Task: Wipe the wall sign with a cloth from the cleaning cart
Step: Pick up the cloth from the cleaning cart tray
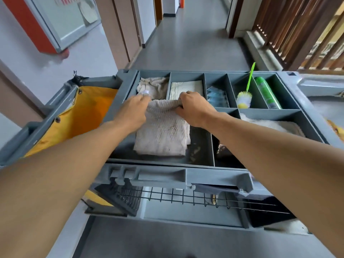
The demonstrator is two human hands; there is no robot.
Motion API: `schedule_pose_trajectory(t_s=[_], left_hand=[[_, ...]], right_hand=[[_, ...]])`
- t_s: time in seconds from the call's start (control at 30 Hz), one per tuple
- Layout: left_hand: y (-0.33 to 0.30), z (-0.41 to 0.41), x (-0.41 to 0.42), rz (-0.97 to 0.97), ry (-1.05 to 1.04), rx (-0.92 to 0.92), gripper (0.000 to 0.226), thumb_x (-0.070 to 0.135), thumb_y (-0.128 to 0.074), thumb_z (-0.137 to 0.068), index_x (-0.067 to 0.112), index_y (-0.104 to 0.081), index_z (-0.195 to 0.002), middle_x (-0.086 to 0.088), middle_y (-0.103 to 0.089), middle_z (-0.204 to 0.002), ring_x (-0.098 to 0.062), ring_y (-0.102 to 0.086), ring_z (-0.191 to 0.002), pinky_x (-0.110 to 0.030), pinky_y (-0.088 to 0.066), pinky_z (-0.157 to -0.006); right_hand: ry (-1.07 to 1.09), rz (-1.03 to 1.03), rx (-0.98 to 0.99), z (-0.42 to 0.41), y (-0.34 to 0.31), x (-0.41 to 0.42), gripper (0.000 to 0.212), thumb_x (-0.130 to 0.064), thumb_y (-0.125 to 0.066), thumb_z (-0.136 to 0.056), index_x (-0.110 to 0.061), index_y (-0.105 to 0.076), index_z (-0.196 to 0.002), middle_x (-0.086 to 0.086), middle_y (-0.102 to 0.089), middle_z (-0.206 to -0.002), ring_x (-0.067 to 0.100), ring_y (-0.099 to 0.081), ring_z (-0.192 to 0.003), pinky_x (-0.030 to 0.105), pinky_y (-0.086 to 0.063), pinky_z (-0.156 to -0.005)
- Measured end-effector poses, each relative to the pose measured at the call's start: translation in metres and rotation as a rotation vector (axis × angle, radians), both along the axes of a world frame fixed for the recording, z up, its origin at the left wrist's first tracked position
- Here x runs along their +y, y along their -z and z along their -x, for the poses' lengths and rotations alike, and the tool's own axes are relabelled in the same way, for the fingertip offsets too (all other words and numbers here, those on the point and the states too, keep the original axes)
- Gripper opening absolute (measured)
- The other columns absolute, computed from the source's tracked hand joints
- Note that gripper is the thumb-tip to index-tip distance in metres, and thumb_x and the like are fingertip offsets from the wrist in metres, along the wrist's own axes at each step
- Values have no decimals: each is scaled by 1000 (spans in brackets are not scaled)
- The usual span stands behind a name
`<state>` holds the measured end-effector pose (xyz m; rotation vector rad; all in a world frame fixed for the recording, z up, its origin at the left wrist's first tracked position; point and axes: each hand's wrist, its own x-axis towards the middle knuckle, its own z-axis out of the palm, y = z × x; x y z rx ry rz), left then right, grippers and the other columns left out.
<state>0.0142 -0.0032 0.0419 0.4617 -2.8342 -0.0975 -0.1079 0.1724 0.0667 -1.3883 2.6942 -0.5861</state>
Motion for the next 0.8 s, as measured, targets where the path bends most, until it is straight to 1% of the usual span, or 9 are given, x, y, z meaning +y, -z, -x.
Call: schedule_pose_trajectory(t_s=[0.07, 0.17, 0.27, 0.37, 0.43, 0.53, 0.63, 0.7, 0.8], left_hand=[[-29, 1, -1, 26, 9, 14, 39, -12, -42, -86, 5, -54, -119, -16, -55, -114, -34, -51, -106, -39, -39, -74], [-77, -2, 1, 55, 26, 49, 35, -13, -43, -84, 5, -53, -113, -17, -54, -109, -36, -52, -101, -47, -45, -75], [-124, -6, 3, 115, 27, 92, 35, -13, -44, -83, 2, -55, -113, -20, -54, -107, -39, -53, -100, -52, -47, -81], [-171, -10, 7, 184, 35, 141, 35, -11, -46, -84, 3, -55, -115, -19, -56, -108, -38, -54, -101, -44, -47, -78], [-204, -13, 10, 216, 59, 159, 32, -9, -49, -86, 5, -55, -115, -16, -57, -108, -35, -55, -99, -37, -41, -73], [-255, -19, 16, 260, 89, 201, 22, -7, -51, -89, 13, -49, -100, -12, -55, -99, -27, -52, -88, -33, -36, -68], [-304, -27, 20, 302, 96, 270, 31, -12, -47, -84, 17, -37, -87, -5, -43, -86, -23, -43, -77, -32, -27, -59], [-332, -32, 20, 334, 102, 295, 30, -15, -47, -81, 13, -44, -91, -4, -42, -86, -23, -44, -77, -32, -28, -58], [-373, -41, 22, 398, 104, 342, 32, -13, -52, -82, 12, -53, -102, -8, -53, -95, -17, -42, -79, -30, -33, -61]], right_hand=[[24, -7, 40, 1, -24, 1, 19, -22, -52, -91, -5, -52, -84, 17, -61, -90, 31, -51, -66, 33, -31, -48], [67, 15, 55, -1, -66, 4, 20, -23, -49, -92, -4, -52, -99, 19, -61, -94, 35, -52, -73, 34, -36, -58], [68, 65, 98, -3, -113, 7, 24, -22, -48, -93, -4, -55, -108, 20, -62, -97, 37, -54, -77, 34, -37, -61], [45, 77, 189, -9, -164, 14, 20, -22, -50, -95, -5, -55, -102, 16, -57, -91, 34, -51, -73, 31, -32, -57], [44, 75, 251, -13, -198, 19, 17, -25, -50, -97, -8, -53, -98, 11, -51, -87, 30, -47, -70, 30, -30, -55], [35, 98, 333, -17, -249, 27, 17, -21, -48, -99, -8, -55, -106, 9, -51, -91, 26, -49, -73, 33, -36, -61], [29, 121, 416, -24, -300, 35, 18, -16, -46, -99, -7, -56, -111, 12, -56, -97, 28, -53, -76, 34, -41, -60], [35, 116, 503, -27, -330, 38, 18, -8, -44, -98, -4, -56, -111, 14, -59, -99, 29, -53, -74, 30, -37, -54], [48, 137, 595, -34, -371, 45, 24, -2, -42, -96, -4, -56, -116, 16, -62, -98, 33, -59, -78, 34, -45, -60]])
